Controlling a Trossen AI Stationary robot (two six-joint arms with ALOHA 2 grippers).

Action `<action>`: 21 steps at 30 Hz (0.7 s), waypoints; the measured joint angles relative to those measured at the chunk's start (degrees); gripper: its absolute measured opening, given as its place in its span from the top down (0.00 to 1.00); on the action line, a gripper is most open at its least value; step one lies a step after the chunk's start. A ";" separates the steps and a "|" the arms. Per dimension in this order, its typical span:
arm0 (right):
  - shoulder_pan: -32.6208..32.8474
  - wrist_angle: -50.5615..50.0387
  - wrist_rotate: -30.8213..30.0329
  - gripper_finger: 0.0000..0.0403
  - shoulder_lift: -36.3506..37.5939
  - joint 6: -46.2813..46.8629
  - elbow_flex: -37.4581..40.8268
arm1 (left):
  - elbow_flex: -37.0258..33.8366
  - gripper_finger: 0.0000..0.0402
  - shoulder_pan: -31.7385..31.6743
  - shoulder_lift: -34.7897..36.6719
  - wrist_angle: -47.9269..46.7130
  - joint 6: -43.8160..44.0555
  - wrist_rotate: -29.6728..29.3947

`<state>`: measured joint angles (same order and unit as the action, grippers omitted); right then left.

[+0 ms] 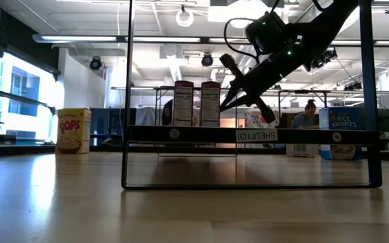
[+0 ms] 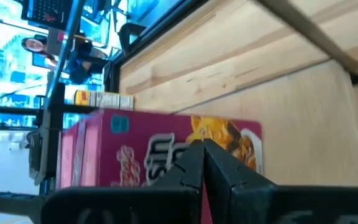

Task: Stack cereal on shelf
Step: Put the purple cereal box on the shelf aligned with the other purple cereal box

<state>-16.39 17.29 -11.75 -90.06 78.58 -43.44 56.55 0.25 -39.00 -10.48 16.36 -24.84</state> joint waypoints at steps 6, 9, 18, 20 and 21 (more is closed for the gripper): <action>-1.38 1.14 0.97 1.00 0.00 -0.33 0.00 | 0.00 0.46 0.00 0.00 0.00 -0.01 0.01; -1.66 1.14 1.39 1.00 0.00 -0.60 0.00 | 0.00 0.46 -0.01 0.00 -0.01 -0.02 0.01; -2.80 3.98 2.78 1.00 0.04 -2.18 0.00 | 0.00 0.46 -0.02 -0.43 -0.03 -0.05 0.00; -3.51 3.64 3.30 1.00 0.04 -3.49 0.00 | 0.00 0.46 0.00 -0.63 0.02 -0.07 0.00; -3.91 3.35 3.92 1.00 0.23 -4.47 0.00 | 0.00 0.46 -0.01 -0.68 -0.03 -0.08 0.00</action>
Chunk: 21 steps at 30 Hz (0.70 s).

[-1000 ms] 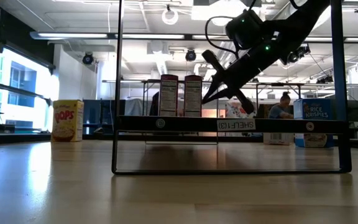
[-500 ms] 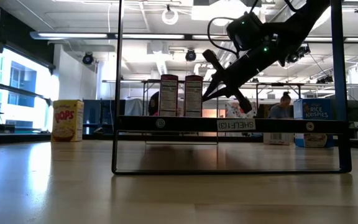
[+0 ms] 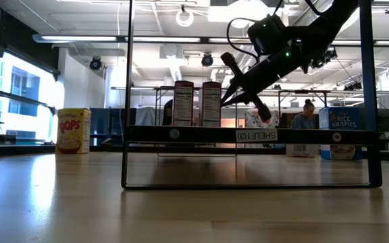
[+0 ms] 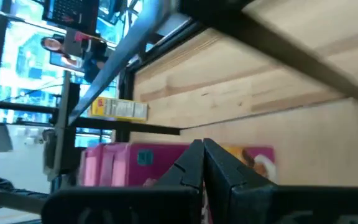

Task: Stack cereal on shelf
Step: Put the purple cereal box on the shelf aligned with the other purple cereal box, then put the left yellow cereal box on the shelf

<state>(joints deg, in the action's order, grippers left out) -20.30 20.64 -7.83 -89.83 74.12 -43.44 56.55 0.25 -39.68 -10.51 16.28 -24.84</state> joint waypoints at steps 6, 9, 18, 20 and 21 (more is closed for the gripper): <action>-2.08 -10.77 4.03 1.00 6.69 -8.05 0.00 | 0.00 0.46 -0.01 0.22 -0.01 0.10 0.01; -2.33 -22.67 3.70 1.00 13.62 -12.48 0.00 | 0.00 0.46 0.01 0.68 0.01 0.10 0.00; 4.34 -38.28 1.97 1.00 34.35 -22.24 0.00 | 0.00 0.46 -0.02 0.08 -0.16 0.01 0.00; 6.29 -35.76 0.60 1.00 37.44 -23.82 0.00 | 0.00 0.46 -0.01 -0.13 -0.24 0.01 0.00; 7.04 -34.13 -0.39 1.00 38.72 -24.60 0.00 | 0.00 0.46 0.01 -0.27 -0.23 0.01 0.00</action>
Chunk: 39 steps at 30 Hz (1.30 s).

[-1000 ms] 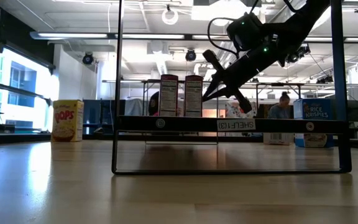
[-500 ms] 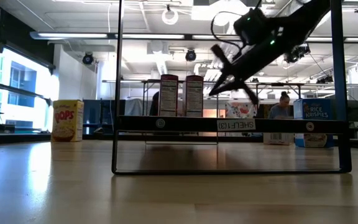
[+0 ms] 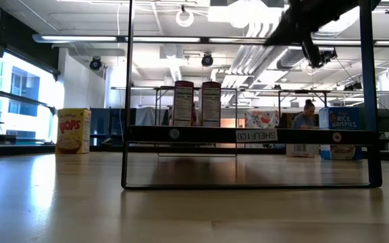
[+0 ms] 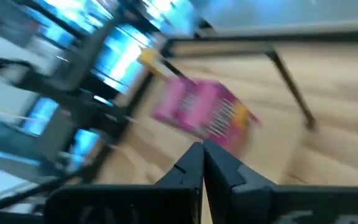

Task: Stack cereal on shelf
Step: Put the left yellow cereal box on the shelf

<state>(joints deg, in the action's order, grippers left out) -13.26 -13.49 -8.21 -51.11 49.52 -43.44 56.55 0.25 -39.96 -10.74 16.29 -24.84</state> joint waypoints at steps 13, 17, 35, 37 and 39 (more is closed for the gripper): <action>1.95 12.76 -5.09 1.00 2.35 -8.00 0.00 | 0.65 0.46 -0.72 -3.86 -0.98 2.63 -7.35; 1.95 12.59 -4.80 1.00 2.36 -7.96 0.00 | 6.48 0.46 -6.91 -7.30 -13.71 6.13 -8.77; 1.95 11.97 -7.25 1.00 -2.80 -4.53 0.00 | 16.65 0.37 -51.08 -29.89 -58.80 -4.63 15.35; 1.95 12.02 -7.25 1.00 -3.33 -4.53 0.00 | 16.65 0.37 -51.73 -31.60 -59.21 -4.57 15.06; 1.95 12.01 -7.25 1.00 -3.54 -4.50 0.00 | 16.65 0.37 -52.20 -33.40 -60.47 -2.76 13.83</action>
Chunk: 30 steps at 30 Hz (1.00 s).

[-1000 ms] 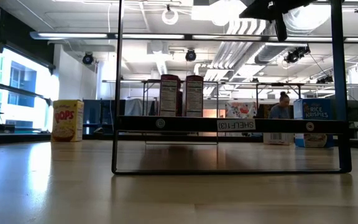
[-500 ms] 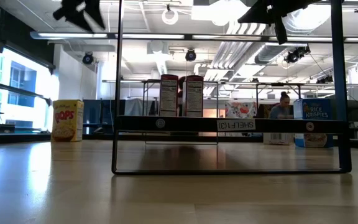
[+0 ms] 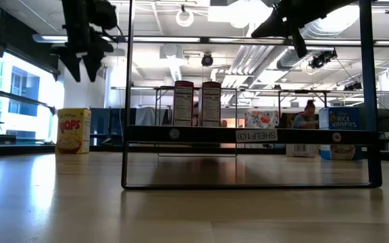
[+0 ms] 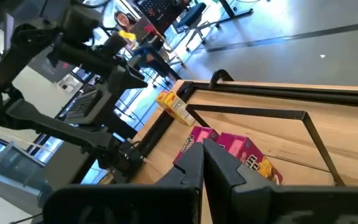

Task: Stack cereal on shelf
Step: Put the left yellow cereal box on the shelf

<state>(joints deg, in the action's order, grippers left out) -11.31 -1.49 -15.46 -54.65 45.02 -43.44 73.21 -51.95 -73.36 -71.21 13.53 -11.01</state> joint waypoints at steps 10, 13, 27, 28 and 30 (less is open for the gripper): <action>0.00 0.01 0.00 1.00 -0.16 -0.01 0.00 | -9.04 0.37 -0.59 2.46 12.43 25.63 -2.54; 0.00 0.01 0.00 1.00 -0.16 -0.01 0.02 | -14.40 0.37 0.65 5.93 13.59 37.42 -6.62; 0.00 0.01 0.66 1.00 -0.16 -1.17 0.01 | -25.83 0.37 8.07 18.06 22.26 82.88 -15.19; 0.00 0.00 0.67 1.00 -0.16 -1.48 0.02 | -25.83 0.37 7.88 17.68 23.18 84.15 -15.21; 0.00 -0.04 0.66 1.00 -0.16 -1.55 0.02 | -25.83 0.37 7.28 16.87 24.17 86.16 -14.60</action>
<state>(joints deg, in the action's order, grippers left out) -11.31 -1.53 -14.81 -54.81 43.46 -43.42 47.37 -44.68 -56.49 -47.04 99.69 -25.61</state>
